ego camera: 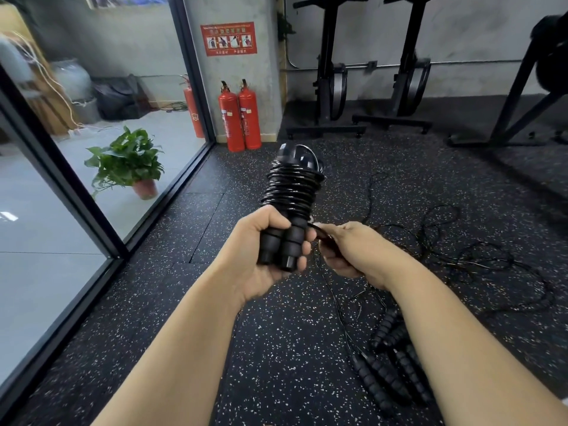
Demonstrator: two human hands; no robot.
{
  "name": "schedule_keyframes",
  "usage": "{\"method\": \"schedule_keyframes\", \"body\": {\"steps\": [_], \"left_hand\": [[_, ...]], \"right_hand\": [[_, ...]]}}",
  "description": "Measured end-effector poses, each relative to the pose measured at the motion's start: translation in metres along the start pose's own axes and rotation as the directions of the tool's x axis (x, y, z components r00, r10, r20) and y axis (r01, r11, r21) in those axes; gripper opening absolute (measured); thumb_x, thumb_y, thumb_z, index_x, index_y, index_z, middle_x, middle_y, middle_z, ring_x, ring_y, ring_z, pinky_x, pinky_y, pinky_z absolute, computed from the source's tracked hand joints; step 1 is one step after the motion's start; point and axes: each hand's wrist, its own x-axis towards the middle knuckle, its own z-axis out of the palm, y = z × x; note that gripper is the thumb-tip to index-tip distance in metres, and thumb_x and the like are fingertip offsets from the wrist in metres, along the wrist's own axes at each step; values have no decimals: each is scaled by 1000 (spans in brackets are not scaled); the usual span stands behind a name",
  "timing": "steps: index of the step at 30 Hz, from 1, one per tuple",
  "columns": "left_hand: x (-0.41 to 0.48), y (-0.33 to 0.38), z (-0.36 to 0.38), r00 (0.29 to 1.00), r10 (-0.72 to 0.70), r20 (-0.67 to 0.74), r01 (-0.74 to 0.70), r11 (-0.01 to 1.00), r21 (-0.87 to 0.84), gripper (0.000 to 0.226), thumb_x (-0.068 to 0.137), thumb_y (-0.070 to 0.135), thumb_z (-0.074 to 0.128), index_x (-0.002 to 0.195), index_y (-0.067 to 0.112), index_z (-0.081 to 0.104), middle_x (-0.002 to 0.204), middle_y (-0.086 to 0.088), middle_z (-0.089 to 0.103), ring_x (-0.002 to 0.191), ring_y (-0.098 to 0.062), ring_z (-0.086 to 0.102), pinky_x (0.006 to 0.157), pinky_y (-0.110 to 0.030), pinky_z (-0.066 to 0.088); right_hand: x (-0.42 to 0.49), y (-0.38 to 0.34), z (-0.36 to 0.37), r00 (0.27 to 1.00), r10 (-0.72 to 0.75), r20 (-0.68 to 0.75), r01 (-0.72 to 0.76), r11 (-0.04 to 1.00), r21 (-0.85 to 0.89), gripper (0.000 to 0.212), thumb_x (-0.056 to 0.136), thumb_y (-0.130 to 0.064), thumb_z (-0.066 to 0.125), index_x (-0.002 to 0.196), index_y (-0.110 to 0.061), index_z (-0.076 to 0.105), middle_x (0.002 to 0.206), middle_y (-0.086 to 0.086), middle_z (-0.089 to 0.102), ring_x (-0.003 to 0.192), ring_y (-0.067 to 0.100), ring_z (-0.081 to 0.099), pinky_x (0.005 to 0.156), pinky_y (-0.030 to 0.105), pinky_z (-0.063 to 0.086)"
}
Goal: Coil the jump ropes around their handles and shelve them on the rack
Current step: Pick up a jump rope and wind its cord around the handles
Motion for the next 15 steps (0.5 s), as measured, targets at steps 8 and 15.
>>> {"method": "schedule_keyframes", "body": {"steps": [8, 15], "left_hand": [[1, 5, -5, 997, -45, -57, 38, 992, -122, 47, 65, 18, 49, 105, -4, 60, 77, -13, 64, 59, -20, 57, 47, -24, 50], [-1, 10, -10, 993, -96, -61, 81, 974, -210, 40, 68, 20, 47, 96, -6, 60, 77, -12, 61, 56, -19, 54, 45, -22, 49]], "right_hand": [[-17, -10, 1, 952, -290, -100, 294, 956, 26, 16, 94, -21, 53, 102, -13, 65, 65, 11, 65, 51, 21, 54, 44, 26, 34], [-17, -2, 3, 846, -509, -156, 449, 840, -305, 42, 84, -4, 69, 121, -23, 60, 91, -4, 72, 85, 12, 67, 84, 33, 54]]}}
